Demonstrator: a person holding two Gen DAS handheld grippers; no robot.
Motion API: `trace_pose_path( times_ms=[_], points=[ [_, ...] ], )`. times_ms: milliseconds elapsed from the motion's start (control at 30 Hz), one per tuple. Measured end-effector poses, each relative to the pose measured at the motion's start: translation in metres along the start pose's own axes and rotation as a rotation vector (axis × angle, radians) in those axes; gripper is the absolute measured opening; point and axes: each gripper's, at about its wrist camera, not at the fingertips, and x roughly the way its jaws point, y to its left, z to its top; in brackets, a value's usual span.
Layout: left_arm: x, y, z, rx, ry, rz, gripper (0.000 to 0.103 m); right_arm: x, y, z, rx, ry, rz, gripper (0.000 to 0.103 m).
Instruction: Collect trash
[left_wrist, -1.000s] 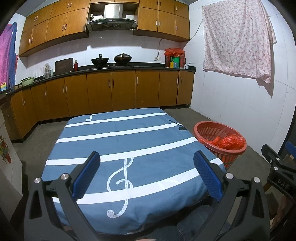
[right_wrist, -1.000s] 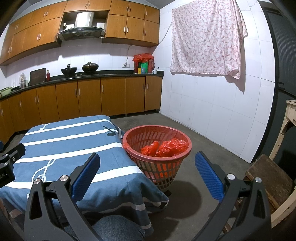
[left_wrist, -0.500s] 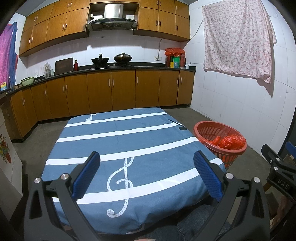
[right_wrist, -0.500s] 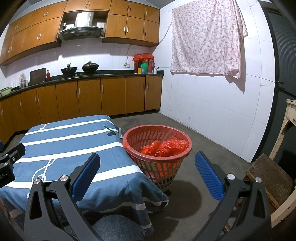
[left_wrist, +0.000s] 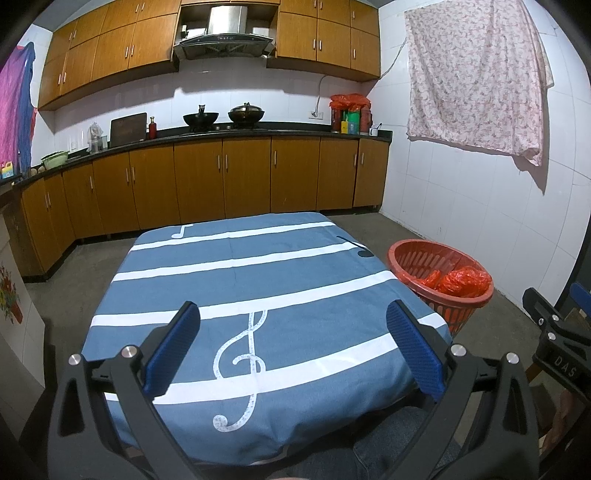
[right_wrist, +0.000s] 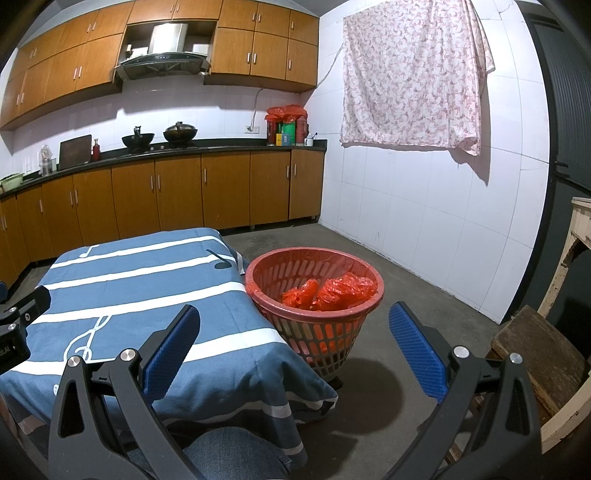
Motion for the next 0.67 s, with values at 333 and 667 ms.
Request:
trace_pose_path(
  times_ms=[333,667],
  points=[
    [0.0003,-0.0012,-0.0045,-0.005,0.007,0.003,0.099,-0.0013,0.0001,0.0003,0.000,0.001,0.000,0.101],
    [0.0010,0.0006,-0.0034,-0.014,0.017,0.000,0.099,-0.0015,-0.0003,0.0012,0.001,0.003,0.000,0.101]
  ],
)
